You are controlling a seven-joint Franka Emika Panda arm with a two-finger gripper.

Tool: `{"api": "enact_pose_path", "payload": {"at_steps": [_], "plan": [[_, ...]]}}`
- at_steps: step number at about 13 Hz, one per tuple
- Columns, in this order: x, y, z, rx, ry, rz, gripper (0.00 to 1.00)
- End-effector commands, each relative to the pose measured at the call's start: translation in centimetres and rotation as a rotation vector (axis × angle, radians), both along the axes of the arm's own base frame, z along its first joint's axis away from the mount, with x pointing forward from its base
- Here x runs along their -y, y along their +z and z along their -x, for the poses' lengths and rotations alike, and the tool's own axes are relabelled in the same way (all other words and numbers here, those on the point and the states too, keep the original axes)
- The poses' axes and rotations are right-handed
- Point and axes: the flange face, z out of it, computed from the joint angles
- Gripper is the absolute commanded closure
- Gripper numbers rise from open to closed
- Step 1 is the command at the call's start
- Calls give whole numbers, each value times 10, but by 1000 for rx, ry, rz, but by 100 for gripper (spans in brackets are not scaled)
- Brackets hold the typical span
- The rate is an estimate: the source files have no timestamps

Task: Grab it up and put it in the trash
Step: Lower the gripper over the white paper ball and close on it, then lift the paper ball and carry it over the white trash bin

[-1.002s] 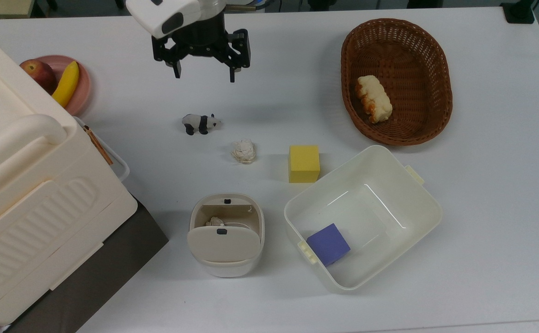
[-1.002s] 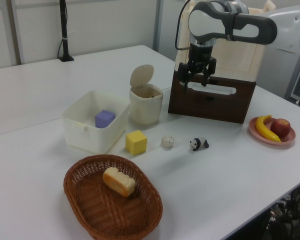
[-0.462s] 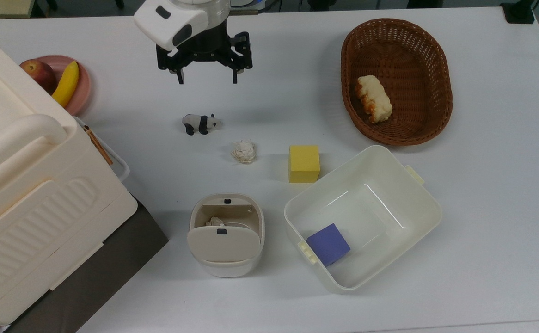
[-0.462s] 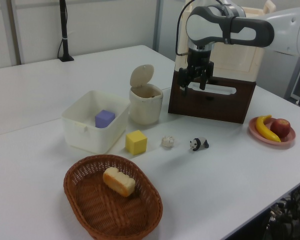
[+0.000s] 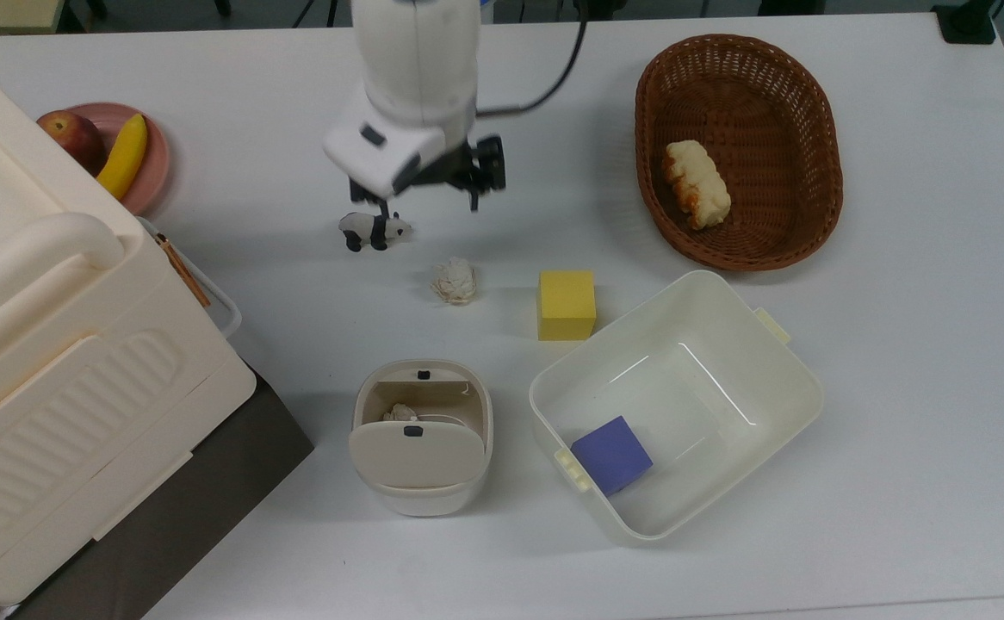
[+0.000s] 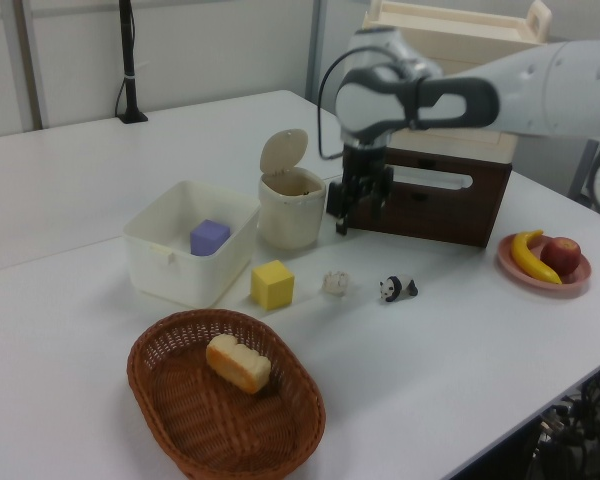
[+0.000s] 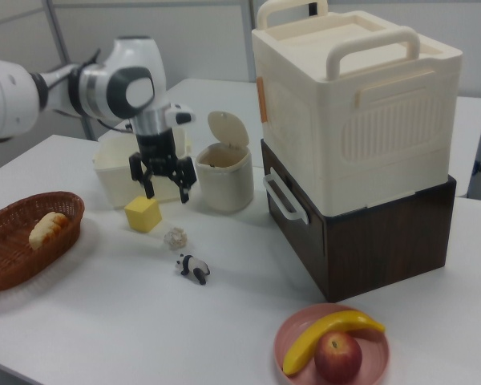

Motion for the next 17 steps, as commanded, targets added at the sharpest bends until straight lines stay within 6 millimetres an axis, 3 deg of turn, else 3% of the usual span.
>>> {"api": "enact_pose_path", "payload": {"at_steps": [1,2,6,8,10,11,13,14,17], "plan": [[-1,-32,-7,-19,38,-1,3],[-7,-37,-7,-22,51,-1,3],[-35,-103,-15,-45,121,50,4],[-39,-114,-13,-47,132,57,6],[-40,-118,-12,-44,147,67,22],[-41,-126,-12,-55,153,68,39],[-40,-122,-13,-51,170,72,84],[-36,-109,-14,-39,177,70,91],[-21,-59,-26,51,147,58,91]]}}
